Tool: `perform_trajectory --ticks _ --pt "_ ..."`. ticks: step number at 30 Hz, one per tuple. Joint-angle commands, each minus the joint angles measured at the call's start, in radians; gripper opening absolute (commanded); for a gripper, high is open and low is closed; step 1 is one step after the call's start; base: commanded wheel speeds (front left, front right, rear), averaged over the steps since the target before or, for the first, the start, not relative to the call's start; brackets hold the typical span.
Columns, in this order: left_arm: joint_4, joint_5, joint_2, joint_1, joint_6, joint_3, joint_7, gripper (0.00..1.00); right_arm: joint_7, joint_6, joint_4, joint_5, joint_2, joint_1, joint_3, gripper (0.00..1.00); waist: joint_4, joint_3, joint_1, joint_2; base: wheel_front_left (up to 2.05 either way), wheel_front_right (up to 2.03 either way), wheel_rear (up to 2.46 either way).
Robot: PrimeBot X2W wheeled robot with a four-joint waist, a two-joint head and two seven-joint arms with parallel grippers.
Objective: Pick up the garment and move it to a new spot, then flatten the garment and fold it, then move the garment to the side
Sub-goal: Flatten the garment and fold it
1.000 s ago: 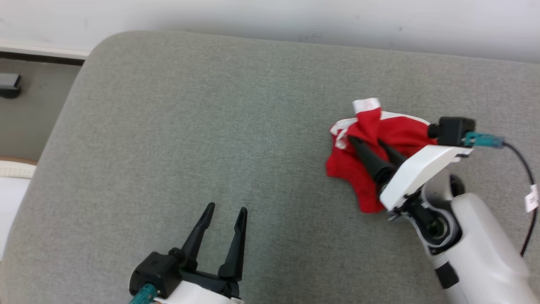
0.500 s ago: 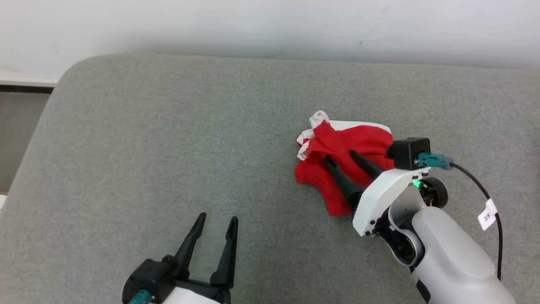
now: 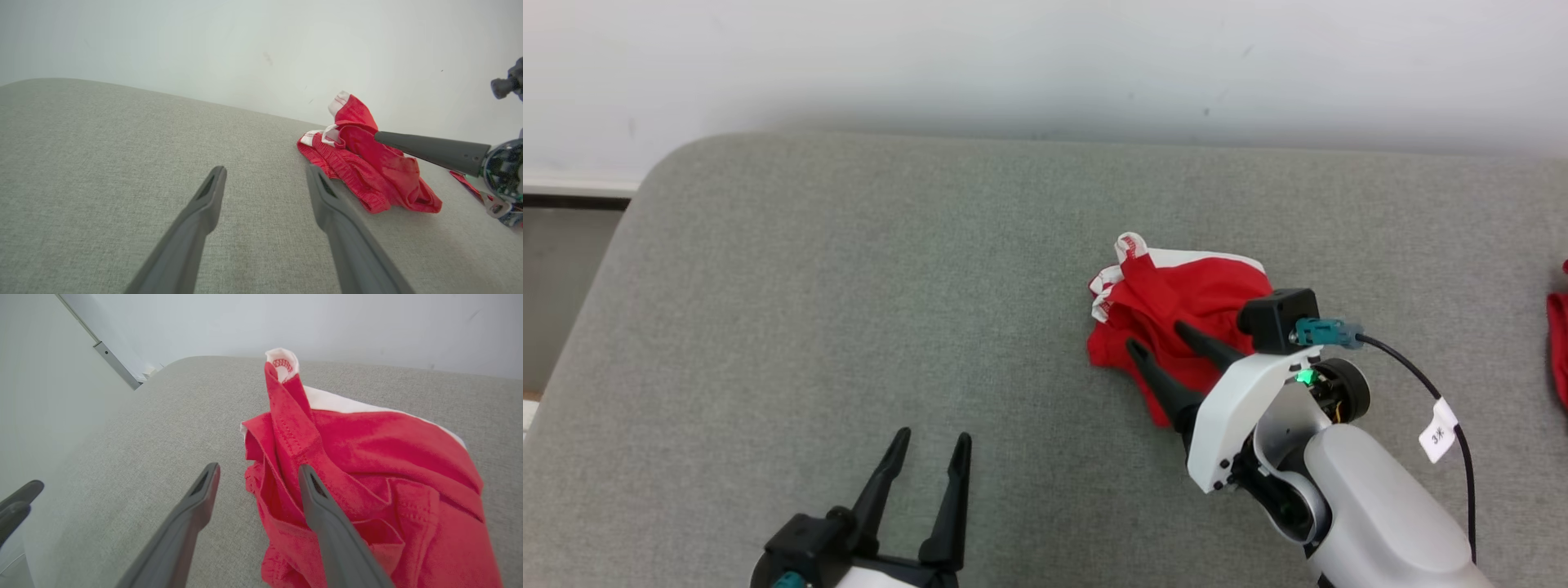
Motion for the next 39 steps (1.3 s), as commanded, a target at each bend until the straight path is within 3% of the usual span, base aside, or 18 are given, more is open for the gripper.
perform_trajectory --ticks 1,9,20,25,34,35,36,37,38,39 --pt "0.002 0.002 0.004 0.012 0.003 0.009 -0.002 1.0 0.004 0.0 -0.015 0.008 -0.002 0.018 0.002 1.0 -0.009 -0.016 0.0 0.0 0.0 0.0 0.0" --pt "0.003 0.005 0.004 0.065 0.007 0.04 -0.002 1.0 0.029 0.0 -0.182 0.022 -0.007 0.152 0.007 1.0 -0.04 -0.094 0.0 0.0 0.0 0.0 0.0" --pt "-0.015 0.038 0.004 0.145 0.016 0.084 -0.002 1.0 -0.222 0.0 -0.382 -0.198 -0.163 0.379 -0.163 1.0 -0.093 -0.176 0.0 0.0 0.0 0.0 0.0" --pt "-0.029 0.046 0.004 0.171 0.016 0.101 -0.002 1.0 -0.326 0.0 -0.399 -0.232 -0.22 0.469 -0.254 1.0 -0.111 -0.187 0.0 0.0 0.0 0.0 0.0" --pt "-0.05 0.062 0.004 0.181 0.014 0.104 -0.002 1.0 -0.406 0.0 -0.332 -0.248 -0.247 0.519 -0.365 1.0 -0.122 -0.174 0.0 0.0 0.0 0.0 0.0" --pt "-0.052 0.062 0.004 0.175 0.012 0.105 -0.002 1.0 -0.408 0.0 -0.327 -0.247 -0.249 0.513 -0.369 0.92 -0.119 -0.169 0.0 0.0 0.0 0.0 0.0" --pt "-0.054 0.064 0.004 0.168 0.01 0.105 -0.002 1.0 -0.41 0.0 -0.324 -0.246 -0.249 0.503 -0.373 0.75 -0.116 -0.163 0.0 0.0 0.0 0.0 0.0" --pt "-0.057 0.067 0.004 0.16 0.011 0.106 -0.002 1.0 -0.409 0.0 -0.323 -0.24 -0.248 0.488 -0.372 0.49 -0.112 -0.154 0.0 0.0 0.0 0.0 0.0" --pt "-0.06 0.071 0.004 0.151 0.008 0.105 -0.002 1.0 -0.406 0.0 -0.322 -0.235 -0.248 0.473 -0.37 0.34 -0.107 -0.143 0.0 0.0 0.0 0.0 0.0" --pt "-0.063 0.074 0.004 0.142 0.005 0.103 -0.002 1.0 -0.402 0.0 -0.321 -0.232 -0.249 0.458 -0.366 0.09 -0.101 -0.129 0.0 0.0 0.0 0.0 0.0"
